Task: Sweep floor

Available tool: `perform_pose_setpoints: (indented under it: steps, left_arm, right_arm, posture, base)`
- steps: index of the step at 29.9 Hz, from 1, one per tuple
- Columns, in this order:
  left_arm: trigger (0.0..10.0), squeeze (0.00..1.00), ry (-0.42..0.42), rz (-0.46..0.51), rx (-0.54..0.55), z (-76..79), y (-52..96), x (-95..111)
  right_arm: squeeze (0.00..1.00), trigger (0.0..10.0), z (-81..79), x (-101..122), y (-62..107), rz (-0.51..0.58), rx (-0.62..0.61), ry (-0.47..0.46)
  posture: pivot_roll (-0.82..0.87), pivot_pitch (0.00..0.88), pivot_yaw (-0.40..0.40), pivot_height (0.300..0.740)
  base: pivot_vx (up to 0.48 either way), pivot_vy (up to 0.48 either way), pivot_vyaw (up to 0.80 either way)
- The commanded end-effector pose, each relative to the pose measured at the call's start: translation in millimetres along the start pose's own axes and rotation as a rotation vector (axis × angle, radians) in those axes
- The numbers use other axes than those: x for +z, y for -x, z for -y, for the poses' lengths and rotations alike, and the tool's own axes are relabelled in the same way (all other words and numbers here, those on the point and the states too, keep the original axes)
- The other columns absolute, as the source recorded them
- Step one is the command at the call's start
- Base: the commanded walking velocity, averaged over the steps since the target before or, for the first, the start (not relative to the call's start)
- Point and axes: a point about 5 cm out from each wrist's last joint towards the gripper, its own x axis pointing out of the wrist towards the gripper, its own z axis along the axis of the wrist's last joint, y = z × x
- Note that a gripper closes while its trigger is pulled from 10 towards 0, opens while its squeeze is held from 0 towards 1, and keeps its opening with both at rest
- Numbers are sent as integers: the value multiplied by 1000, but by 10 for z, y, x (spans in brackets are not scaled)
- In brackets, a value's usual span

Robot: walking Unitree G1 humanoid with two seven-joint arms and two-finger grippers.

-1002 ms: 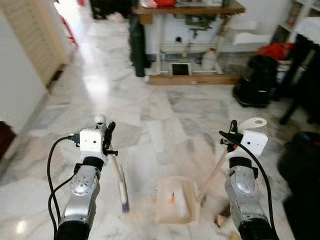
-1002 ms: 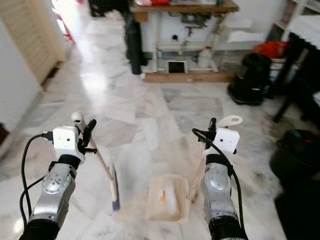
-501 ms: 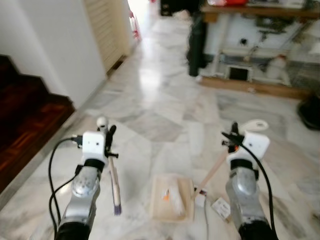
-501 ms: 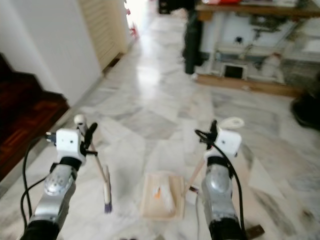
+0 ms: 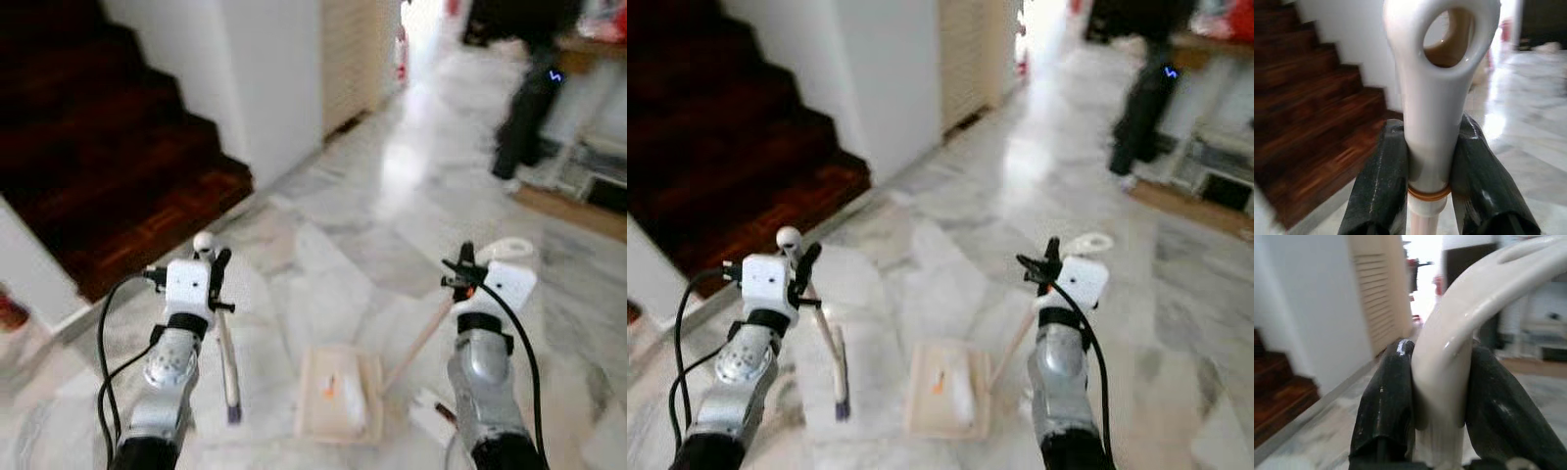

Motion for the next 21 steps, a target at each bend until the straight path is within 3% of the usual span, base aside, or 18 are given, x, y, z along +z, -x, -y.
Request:
perform_pose_setpoints:
  steps: [1, 11, 21]
  left_arm:
    - [10000, 0, -27, 52, 8, -24, -36, 105]
    - [10000, 0, -8, 38, 19, -20, -27, 91]
    - [10000, 0, -2, 35, 24, -22, -6, 89]
  right_arm:
    - [0, 10000, -83, 109, -42, 47, 20, -28]
    - [0, 10000, -115, 98, -31, 37, 38, -46]
    - [0, 10000, -124, 86, -33, 23, 51, -49]
  posture:
    - [85, 0, 10, 740]
    - [88, 0, 4, 740]
    - [92, 0, 2, 740]
  base:
    - [0, 0, 750]
    - [0, 0, 75]
    - [0, 313, 0]
